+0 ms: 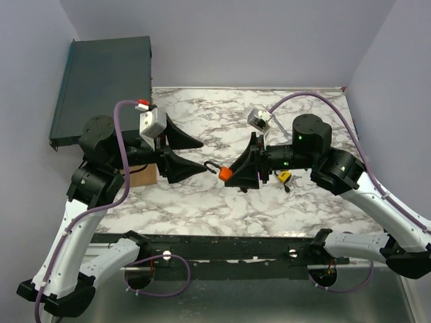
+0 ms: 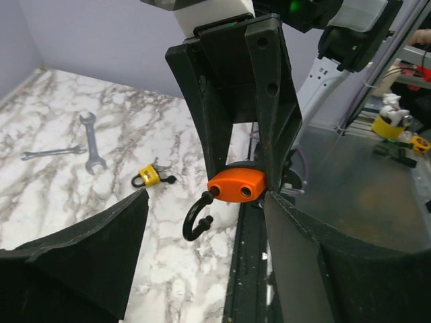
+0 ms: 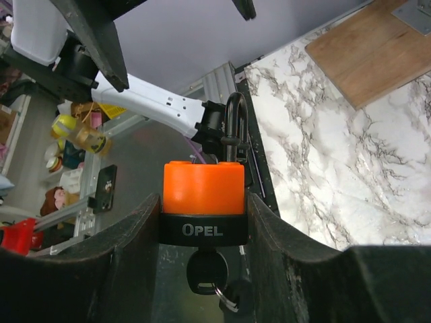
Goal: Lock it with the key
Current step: Pick up the lock from the center of the board, then lock the lock.
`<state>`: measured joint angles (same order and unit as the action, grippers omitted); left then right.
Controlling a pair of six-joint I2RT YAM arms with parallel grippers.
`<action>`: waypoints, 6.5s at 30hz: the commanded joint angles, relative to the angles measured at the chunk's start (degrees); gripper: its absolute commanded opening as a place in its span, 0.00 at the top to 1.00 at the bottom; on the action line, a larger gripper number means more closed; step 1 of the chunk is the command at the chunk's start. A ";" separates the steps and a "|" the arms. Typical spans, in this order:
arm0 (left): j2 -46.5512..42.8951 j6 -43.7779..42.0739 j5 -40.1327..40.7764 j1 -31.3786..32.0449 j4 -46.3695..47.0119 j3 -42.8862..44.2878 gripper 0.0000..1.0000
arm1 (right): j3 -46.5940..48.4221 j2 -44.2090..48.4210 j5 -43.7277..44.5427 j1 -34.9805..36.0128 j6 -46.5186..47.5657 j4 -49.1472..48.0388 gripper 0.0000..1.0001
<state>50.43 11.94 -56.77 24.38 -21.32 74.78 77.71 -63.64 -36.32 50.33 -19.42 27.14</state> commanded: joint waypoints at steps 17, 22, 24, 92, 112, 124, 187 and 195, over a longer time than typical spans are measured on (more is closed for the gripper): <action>4.80 8.79 -10.14 -0.31 0.32 -0.63 0.43 | 6.37 0.49 -3.85 0.39 3.48 0.29 0.99; 5.03 9.63 -10.53 -0.30 0.83 -0.86 0.50 | 6.23 0.10 -3.24 0.39 3.75 -0.16 0.99; 5.11 10.44 -10.88 -0.30 1.74 -0.96 0.51 | 6.25 -0.23 -3.07 0.40 3.81 -0.15 0.99; -7.19 36.16 16.37 -0.21 23.16 -2.89 1.00 | -3.21 -0.87 5.15 0.39 -5.73 -40.75 0.51; -6.51 36.26 15.89 -0.21 23.34 -4.41 1.00 | -3.16 -1.93 1.41 0.39 -8.90 -43.44 0.78; -4.71 23.83 13.62 -0.21 6.29 -0.42 0.69 | -1.80 1.06 2.46 0.39 -5.91 -33.95 0.99; -3.02 26.52 5.68 1.84 14.28 -2.78 1.00 | -7.05 1.47 2.25 0.43 -11.96 -35.12 0.99; -1.58 24.57 8.80 5.49 13.12 -2.46 1.00 | -7.84 0.89 2.56 0.80 -11.96 -35.22 0.99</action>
<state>46.92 37.95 -49.87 26.65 -10.04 72.14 71.26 -60.82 -32.40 50.13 -30.22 -6.96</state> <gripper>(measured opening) 0.014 0.306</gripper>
